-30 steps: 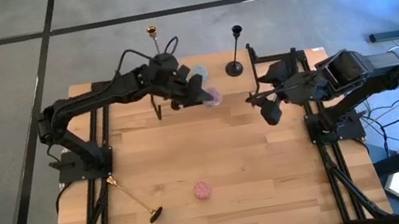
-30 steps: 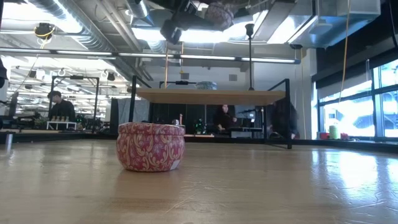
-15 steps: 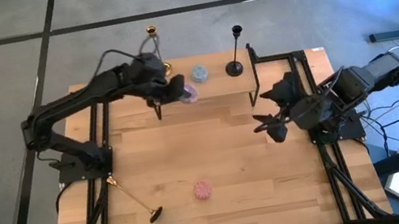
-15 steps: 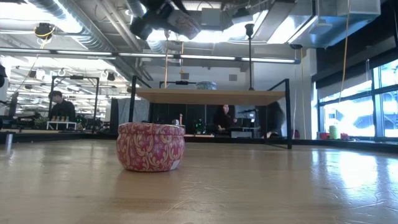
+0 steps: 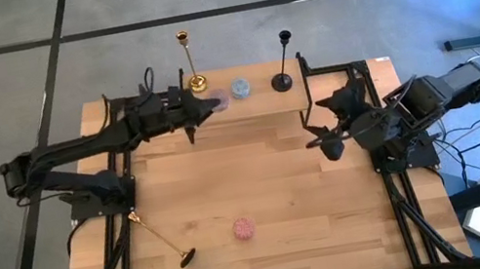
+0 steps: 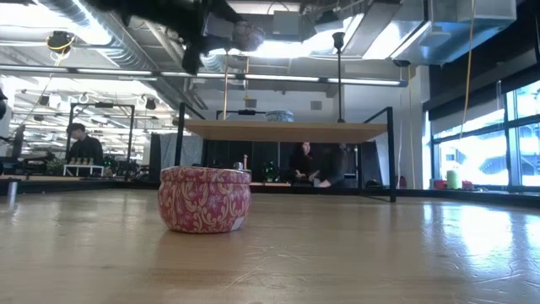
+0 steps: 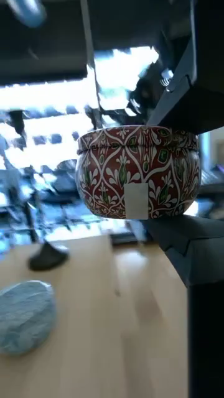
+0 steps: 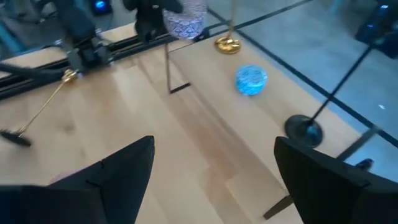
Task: Pick & Place candle stick holders
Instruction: Put the red scented candle on the shelf
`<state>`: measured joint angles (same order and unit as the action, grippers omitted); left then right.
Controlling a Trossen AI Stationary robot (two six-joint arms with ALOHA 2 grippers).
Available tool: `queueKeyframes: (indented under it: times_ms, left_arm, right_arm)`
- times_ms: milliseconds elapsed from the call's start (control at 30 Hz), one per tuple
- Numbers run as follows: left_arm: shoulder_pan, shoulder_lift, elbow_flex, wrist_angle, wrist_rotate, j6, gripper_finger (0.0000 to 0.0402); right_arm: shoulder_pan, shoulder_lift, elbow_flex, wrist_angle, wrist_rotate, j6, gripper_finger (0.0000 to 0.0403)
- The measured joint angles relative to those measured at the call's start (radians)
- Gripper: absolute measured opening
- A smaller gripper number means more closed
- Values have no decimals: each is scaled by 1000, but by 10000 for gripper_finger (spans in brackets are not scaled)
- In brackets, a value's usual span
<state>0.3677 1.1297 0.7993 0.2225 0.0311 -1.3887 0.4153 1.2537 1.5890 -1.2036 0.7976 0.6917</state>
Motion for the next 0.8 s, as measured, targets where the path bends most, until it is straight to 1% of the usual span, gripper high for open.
queueKeyframes:
  times_ms: [67,167,267,300,333,433,467,500,533,567,600,633,700,800]
  left_arm:
    - [18,0,-49,68,-12,-13,169]
    - [61,1,-65,45,32,-6,168]
    - [105,4,-65,44,103,4,168]
    - [117,4,-65,45,118,3,168]
    - [132,4,-65,43,133,-6,168]
    - [170,4,-65,36,186,-57,168]
    - [178,4,-65,36,198,-65,168]
    - [183,4,-64,31,207,-66,168]
    - [188,4,-64,18,211,-74,168]
    - [191,4,-64,-5,203,-94,168]
    - [185,4,-64,-30,171,-126,168]
    - [172,0,-64,-49,123,-161,168]
    - [128,-4,-65,-41,-9,-214,168]
    - [64,-5,-63,-34,-164,-249,168]
  right_arm:
    - [-20,0,0,1,13,15,332]
    - [-65,3,0,34,10,25,332]
    - [-121,4,0,97,-60,25,332]
    - [-144,4,-4,134,-107,11,332]
    - [-170,3,-13,188,-186,-18,332]
    - [-244,5,-69,390,-523,-89,332]
    - [-260,11,-91,445,-589,-77,332]
    - [-271,20,-115,486,-620,-47,332]
    - [-277,29,-141,509,-627,-7,332]
    - [-281,41,-169,519,-621,38,332]
    - [-287,52,-193,536,-607,90,332]
    - [-294,60,-212,576,-597,140,332]
    - [-309,59,-235,664,-573,201,332]
    - [-314,56,-236,716,-509,233,332]
